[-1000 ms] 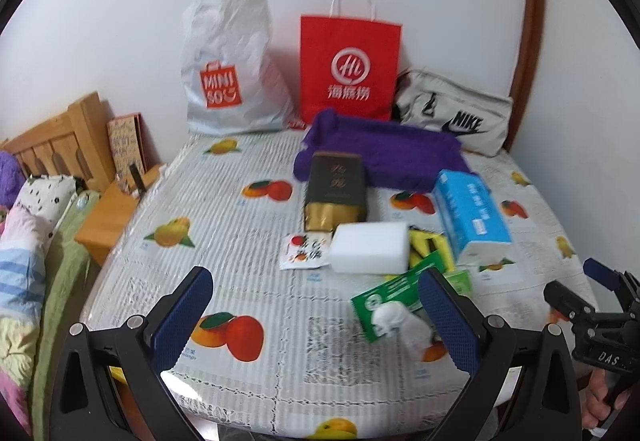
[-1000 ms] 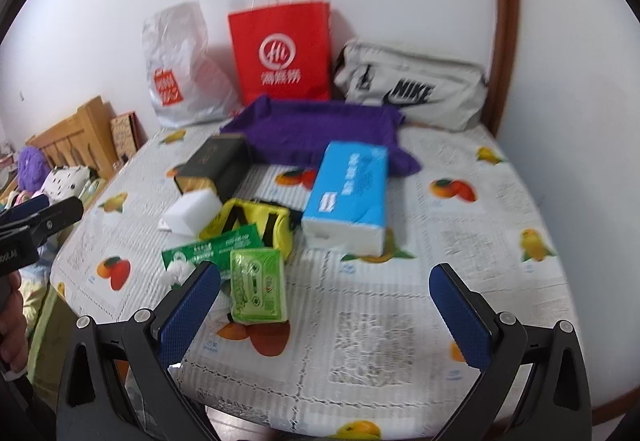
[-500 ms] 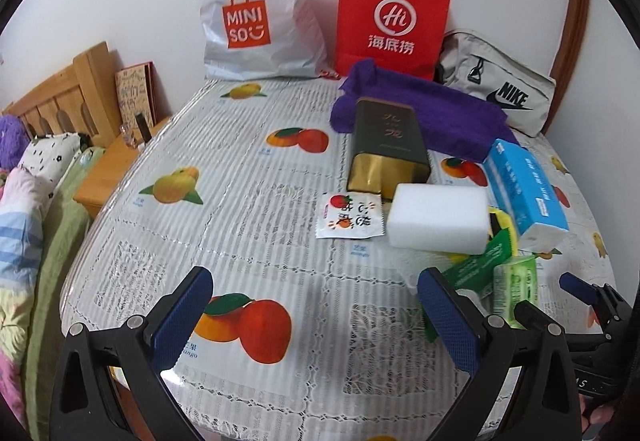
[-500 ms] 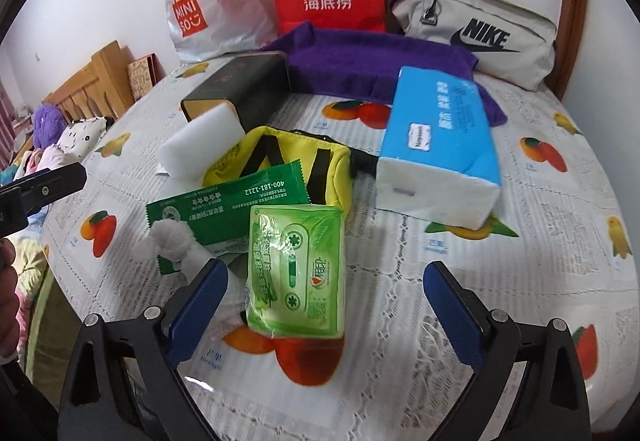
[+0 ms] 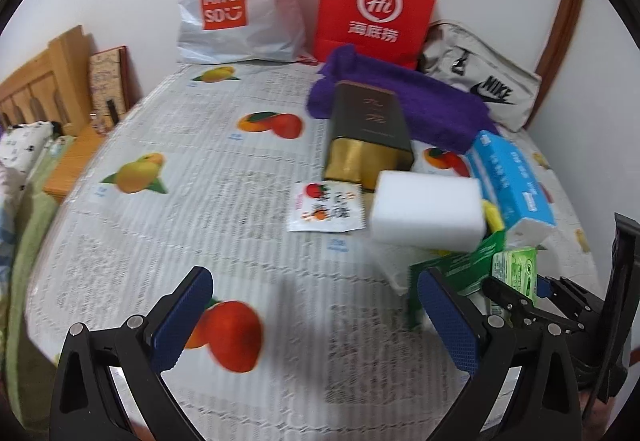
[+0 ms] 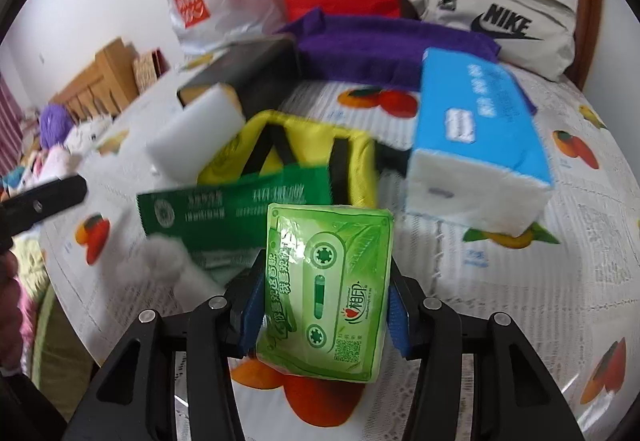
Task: Organize soft objects
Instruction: 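Grasp the green cassette-print wipes pack with the right tool while the left tool approaches the white sponge block, then grasp the white sponge block with the left tool while the right tool holds the green pack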
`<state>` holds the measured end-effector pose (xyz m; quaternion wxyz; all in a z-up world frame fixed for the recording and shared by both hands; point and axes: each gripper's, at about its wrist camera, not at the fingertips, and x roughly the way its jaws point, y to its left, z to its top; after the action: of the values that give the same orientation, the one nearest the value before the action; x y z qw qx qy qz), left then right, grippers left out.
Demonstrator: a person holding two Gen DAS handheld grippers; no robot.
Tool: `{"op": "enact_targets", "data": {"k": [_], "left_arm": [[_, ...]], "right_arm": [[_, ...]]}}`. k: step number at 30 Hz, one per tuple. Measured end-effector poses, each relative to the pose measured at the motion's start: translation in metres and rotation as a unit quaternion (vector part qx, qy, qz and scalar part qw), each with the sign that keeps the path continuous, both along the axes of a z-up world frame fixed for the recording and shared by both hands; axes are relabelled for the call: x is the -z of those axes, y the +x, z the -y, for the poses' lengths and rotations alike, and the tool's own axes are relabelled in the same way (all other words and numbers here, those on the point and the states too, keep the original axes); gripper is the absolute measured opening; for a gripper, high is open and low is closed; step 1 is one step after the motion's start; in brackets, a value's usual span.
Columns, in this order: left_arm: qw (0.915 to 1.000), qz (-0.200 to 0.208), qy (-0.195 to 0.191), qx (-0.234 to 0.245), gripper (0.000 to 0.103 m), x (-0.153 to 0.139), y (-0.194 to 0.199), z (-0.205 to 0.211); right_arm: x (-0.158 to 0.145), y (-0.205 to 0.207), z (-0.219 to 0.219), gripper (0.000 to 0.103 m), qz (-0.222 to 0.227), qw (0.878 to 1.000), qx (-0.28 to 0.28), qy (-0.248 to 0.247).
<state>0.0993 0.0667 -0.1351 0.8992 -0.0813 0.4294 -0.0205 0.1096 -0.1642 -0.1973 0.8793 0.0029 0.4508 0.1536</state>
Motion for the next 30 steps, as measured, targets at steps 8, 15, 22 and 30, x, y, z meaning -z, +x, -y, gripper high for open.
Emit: {"op": "enact_targets", "data": {"k": [8, 15, 22, 30], "left_arm": [[0.9973, 0.010, -0.044, 0.057, 0.103, -0.004, 0.026, 0.023], [0.9929, 0.000, -0.072, 0.094, 0.103, -0.002, 0.045, 0.041], [0.9929, -0.028, -0.044, 0.107, 0.103, 0.010, 0.068, 0.055], [0.9920, -0.026, -0.052, 0.112, 0.082, 0.013, 0.073, 0.058]], "right_arm": [[-0.021, -0.001, 0.018, 0.051, 0.025, 1.000, 0.012, 0.011], [-0.019, -0.003, 0.035, 0.051, 0.023, 0.999, 0.027, 0.006], [-0.015, 0.001, 0.042, 0.051, 0.017, 0.999, 0.021, 0.035], [-0.008, 0.003, 0.048, 0.051, -0.011, 1.000, 0.011, 0.011]]}}
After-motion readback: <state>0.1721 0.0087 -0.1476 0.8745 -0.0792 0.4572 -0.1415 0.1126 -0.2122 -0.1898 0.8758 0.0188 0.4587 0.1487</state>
